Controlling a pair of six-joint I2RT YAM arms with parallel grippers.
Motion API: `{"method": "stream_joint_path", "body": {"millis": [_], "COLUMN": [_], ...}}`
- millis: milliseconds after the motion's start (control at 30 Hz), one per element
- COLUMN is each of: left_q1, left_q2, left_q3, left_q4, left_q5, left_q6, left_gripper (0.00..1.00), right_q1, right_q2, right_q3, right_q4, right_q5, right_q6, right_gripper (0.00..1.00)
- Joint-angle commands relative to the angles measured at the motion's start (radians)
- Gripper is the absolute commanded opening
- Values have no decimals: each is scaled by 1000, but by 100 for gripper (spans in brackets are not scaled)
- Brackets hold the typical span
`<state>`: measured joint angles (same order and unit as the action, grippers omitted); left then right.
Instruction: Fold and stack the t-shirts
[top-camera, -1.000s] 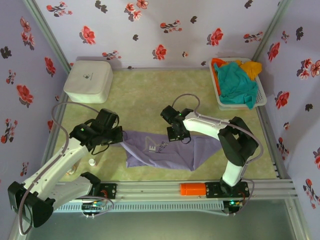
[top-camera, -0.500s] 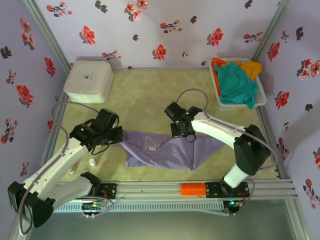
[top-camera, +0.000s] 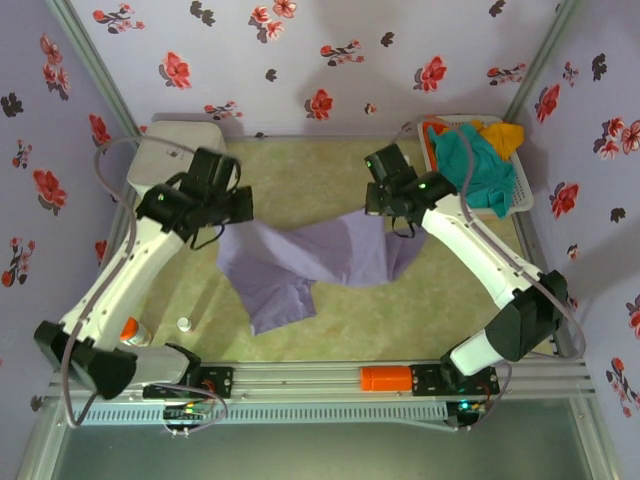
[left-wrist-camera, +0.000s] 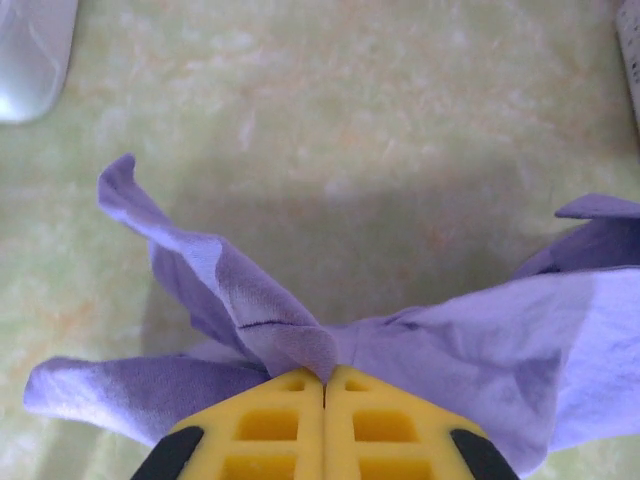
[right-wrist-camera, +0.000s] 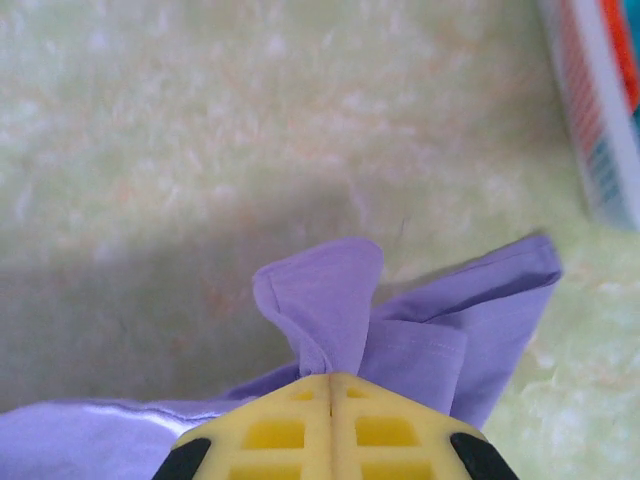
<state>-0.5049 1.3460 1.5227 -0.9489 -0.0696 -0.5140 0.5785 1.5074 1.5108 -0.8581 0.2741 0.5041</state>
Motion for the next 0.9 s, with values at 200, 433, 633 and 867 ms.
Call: {"method": "stream_joint_path", "body": {"millis": [200, 433, 633, 867], "left_q1": [142, 183, 204, 143], "left_q2": [303, 518, 616, 331], "left_q3": [298, 396, 409, 67], "left_q4": [70, 198, 147, 112], "left_q5": [29, 6, -35, 5], "left_q6": [165, 203, 178, 69], "left_gripper": [0, 0, 43, 62], "right_q1": [-58, -68, -74, -103], "right_q2": [106, 150, 257, 493], "right_q3": [155, 189, 310, 567], "right_q4": [41, 35, 33, 36], "right_q5": [54, 102, 126, 122], "right_q6": [-34, -14, -52, -125], "right_gripper": [0, 0, 0, 0]}}
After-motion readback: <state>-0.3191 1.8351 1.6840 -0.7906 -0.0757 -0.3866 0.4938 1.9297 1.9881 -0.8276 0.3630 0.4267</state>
